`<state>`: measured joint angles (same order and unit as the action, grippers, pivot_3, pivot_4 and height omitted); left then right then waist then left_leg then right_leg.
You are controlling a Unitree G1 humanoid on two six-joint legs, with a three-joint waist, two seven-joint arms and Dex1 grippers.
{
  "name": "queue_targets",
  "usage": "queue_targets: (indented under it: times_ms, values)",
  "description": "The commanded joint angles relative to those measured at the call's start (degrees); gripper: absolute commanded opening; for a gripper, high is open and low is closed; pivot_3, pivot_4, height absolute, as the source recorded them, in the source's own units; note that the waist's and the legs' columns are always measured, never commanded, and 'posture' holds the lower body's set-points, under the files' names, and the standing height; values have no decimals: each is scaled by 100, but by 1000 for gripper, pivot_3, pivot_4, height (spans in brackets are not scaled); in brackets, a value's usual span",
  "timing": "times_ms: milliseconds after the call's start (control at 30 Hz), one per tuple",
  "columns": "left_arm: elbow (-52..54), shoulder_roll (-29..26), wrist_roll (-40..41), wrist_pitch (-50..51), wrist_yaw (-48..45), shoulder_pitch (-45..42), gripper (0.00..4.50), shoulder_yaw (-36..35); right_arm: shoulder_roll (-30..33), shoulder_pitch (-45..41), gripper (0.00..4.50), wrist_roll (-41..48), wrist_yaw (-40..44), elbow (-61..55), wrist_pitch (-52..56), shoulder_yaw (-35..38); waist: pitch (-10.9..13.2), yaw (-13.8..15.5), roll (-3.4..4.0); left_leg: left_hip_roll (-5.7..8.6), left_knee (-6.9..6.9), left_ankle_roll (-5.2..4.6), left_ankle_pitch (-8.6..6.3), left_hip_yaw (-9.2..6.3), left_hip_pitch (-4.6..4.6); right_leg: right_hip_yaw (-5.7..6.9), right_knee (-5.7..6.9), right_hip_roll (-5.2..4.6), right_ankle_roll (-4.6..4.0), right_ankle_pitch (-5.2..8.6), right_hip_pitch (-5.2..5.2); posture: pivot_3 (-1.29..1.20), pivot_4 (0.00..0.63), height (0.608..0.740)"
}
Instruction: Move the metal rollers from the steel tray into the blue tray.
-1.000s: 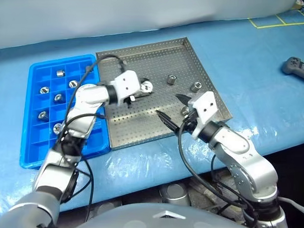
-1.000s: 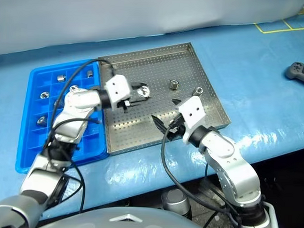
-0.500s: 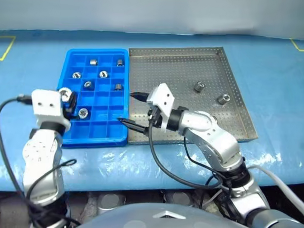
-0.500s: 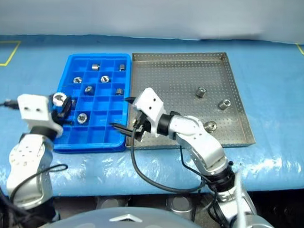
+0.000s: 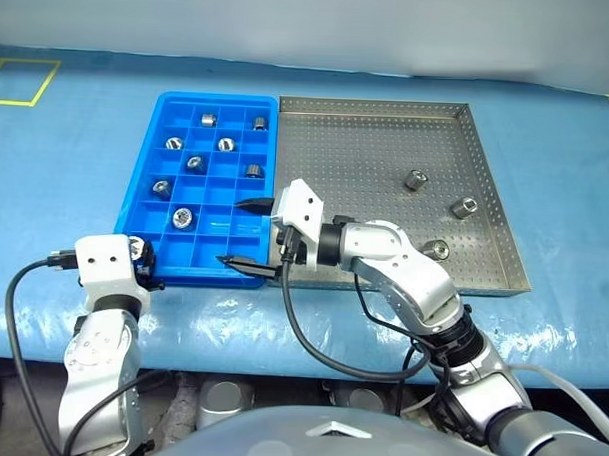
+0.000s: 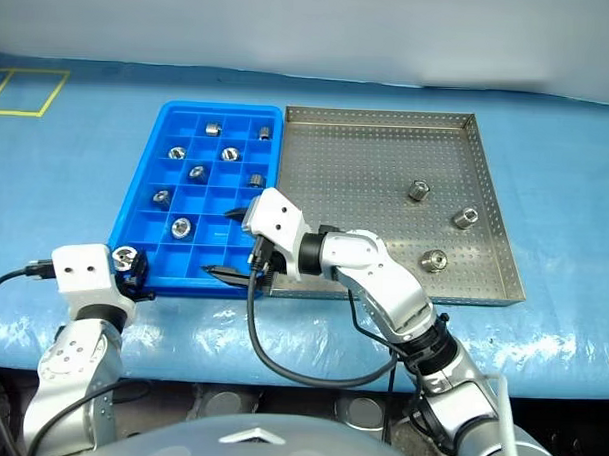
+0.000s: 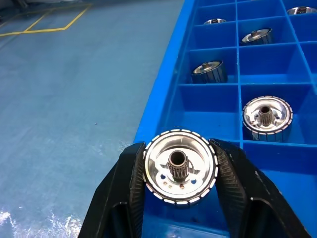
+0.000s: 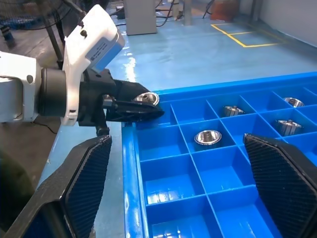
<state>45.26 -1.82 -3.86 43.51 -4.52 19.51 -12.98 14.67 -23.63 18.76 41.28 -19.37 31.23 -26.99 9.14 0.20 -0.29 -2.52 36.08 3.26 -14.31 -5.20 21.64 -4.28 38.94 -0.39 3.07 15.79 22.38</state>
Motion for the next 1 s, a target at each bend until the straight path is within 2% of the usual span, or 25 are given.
queue_targets:
  times_ms: [33,167,200,333,467,633,733,833,1000]
  values:
    - [114,-40,52,125,9,-12,3020,130,-46,86,4500,28,-45,-225,-50,95,0,-6,0,0,0,0,0,0,0,0,-1,0,0,0,0,134,150,740]
    - [116,-89,207,52,-54,-295,4378,129,10,275,4500,55,-197,-396,74,250,0,-22,-1,1,-2,0,0,1,2,0,-3,-1,-1,1,1,96,150,740]
    - [93,-105,262,-21,-84,-406,4468,147,-2,324,4500,35,-341,-432,149,333,1,-33,-1,0,-2,1,0,1,3,0,-3,-1,-1,0,2,96,150,740]
    - [-42,-117,519,-439,-237,-866,4468,336,-339,307,4500,-275,-1362,-184,410,812,0,-89,-1,0,-2,12,7,0,3,1,-2,-1,-2,-2,2,49,150,740]
    - [-257,-130,719,-719,-434,-1199,4468,712,-1072,91,4500,-504,-2590,393,508,1562,0,-184,0,0,-2,16,9,2,2,-2,0,0,-4,-5,4,12,150,740]
    - [-604,-294,947,-1125,-907,-1502,4468,1377,-1688,-711,4500,-1216,-4249,1939,-58,2322,0,-309,2,1,-6,16,9,8,9,-10,1,-1,-5,-5,12,-34,150,740]
    - [-804,-424,1151,-1325,-1215,-1629,4468,1622,-1812,-1240,4500,-1715,-5263,2972,-568,2630,1,-380,3,1,-10,16,9,10,10,-12,1,-1,-7,-6,16,-41,150,740]
    - [-952,-610,1201,-1470,-1467,-1746,4468,1881,-1863,-1665,4500,-1796,-5963,3930,-1038,3065,0,-440,5,1,-13,15,8,12,14,-13,0,-3,-8,-5,19,-39,150,740]
    - [-1117,-789,1296,-1537,-1722,-1881,4468,2194,-1818,-2292,4500,-1827,-6767,5322,-1544,3548,3,-523,10,2,-18,9,5,17,15,-16,1,-5,-9,-6,22,-41,150,740]
